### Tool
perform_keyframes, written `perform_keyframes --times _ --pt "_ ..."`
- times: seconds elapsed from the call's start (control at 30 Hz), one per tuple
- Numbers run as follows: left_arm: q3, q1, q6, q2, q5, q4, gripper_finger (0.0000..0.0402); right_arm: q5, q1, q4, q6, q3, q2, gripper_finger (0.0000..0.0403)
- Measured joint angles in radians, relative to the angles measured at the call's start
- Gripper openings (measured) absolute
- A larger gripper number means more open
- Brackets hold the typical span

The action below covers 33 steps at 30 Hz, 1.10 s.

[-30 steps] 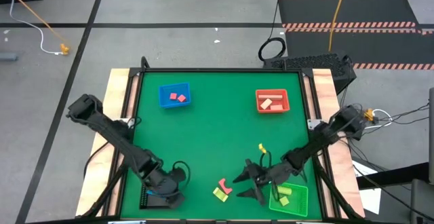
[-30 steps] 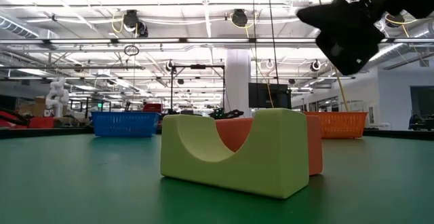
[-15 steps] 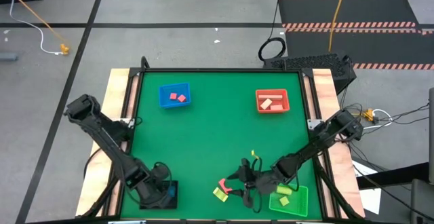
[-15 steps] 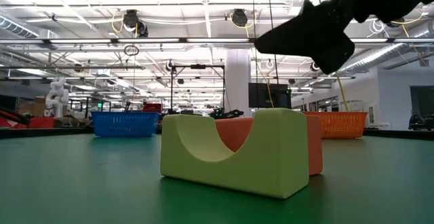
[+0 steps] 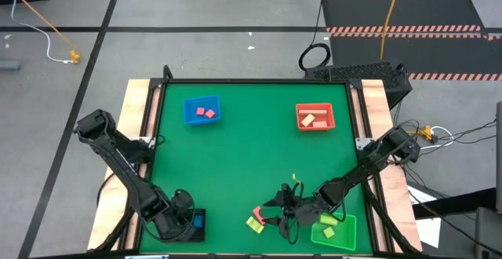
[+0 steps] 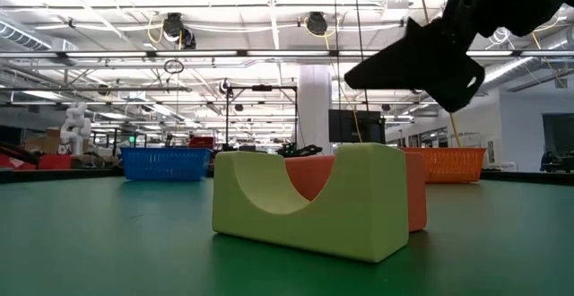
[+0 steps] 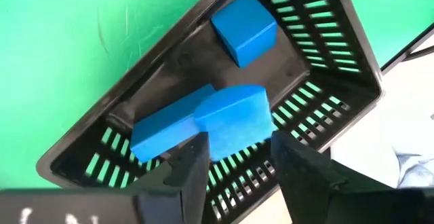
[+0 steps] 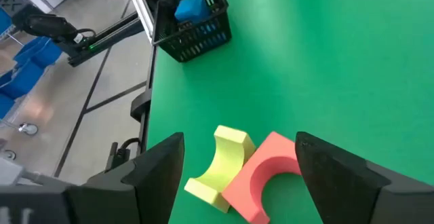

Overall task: Sort & place blocks by color
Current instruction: Put the blue block in the black basket, then put the orange block in the blue basket

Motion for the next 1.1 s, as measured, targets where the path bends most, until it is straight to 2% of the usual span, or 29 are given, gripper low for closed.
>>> perform_keyframes --times 0.37,0.63,0.83,1.1 --pt "0.0 0.008 0.017 0.0 -0.01 0.053 0.0174 0.036 0.002 -0.007 0.026 0.0 0.012 0.0281" --pt "0.0 0.034 0.114 -0.026 -0.052 0.183 0.0175 0.057 0.002 -0.021 -0.053 0.069 0.119 0.0281" --pt "0.0 0.057 0.158 -0.054 -0.088 0.194 0.0175 0.106 0.002 -0.145 -0.162 0.162 0.175 0.0281" --pt "0.0 0.063 0.2 -0.056 -0.097 0.217 0.0175 0.114 0.002 -0.259 -0.179 0.208 0.21 0.028"
